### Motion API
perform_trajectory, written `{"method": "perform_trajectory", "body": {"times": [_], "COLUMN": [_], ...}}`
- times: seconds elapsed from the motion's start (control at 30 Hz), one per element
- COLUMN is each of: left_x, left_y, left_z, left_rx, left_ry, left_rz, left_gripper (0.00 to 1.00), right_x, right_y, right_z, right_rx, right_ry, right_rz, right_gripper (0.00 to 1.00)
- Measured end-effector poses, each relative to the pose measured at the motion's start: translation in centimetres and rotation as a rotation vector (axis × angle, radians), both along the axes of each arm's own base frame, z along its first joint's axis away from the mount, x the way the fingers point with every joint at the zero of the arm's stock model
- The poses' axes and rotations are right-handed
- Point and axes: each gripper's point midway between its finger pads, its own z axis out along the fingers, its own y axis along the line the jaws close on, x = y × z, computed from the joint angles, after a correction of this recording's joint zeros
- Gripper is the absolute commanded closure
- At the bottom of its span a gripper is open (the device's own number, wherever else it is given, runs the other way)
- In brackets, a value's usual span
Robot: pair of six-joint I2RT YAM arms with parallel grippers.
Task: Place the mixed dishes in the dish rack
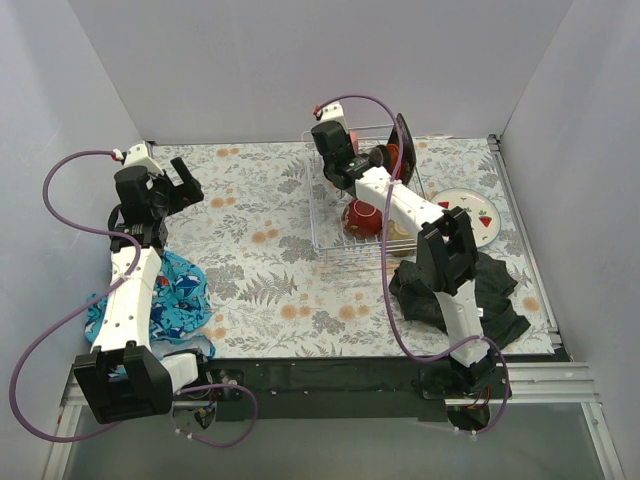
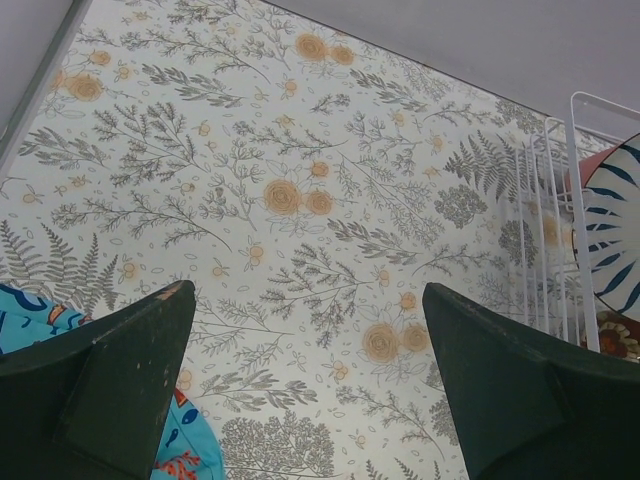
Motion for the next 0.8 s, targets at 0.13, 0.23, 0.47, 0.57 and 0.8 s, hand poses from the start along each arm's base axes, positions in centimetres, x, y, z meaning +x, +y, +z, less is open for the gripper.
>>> {"method": "perform_trajectory", "body": {"times": [0.13,0.23,0.47,0.57,0.8], "left_x": [0.0,0.0,0.0,0.0,0.3], "left_y": [-0.3,-0.6,-1.3,-1.7,-2.5], "left_z": [0.0,0.0,-0.2,-0.3,0.4], "left_rx": [-0.007,-0.013,-0.040,-0.058,-0.096], "left_ry": [-0.001,-0.002,-0.003,0.000,-0.030], "left_rz": [-0.019,-0.034,-0.063,-0.075,-0.109], "left_gripper": [0.02,0.02,0.02,0.02,0.02], "right_x": [0.1,0.4,0.8,0.2,-4.5], "right_y": [0.7,0.7,-0.5,-1.2,-7.9], "right_z": [-0.8,-0.3,1.1,2.9,8.9], "right_rx": [0.003,-0.005,-0.032,-0.037,-0.008], "right_ry": [0.013,-0.008,-0.042,-0.057,-0.078], "right_rz": [0.028,0.027,0.007,0.001,-0.031], "right_gripper": [0.62,0.58,0.56,0.60,0.50]}}
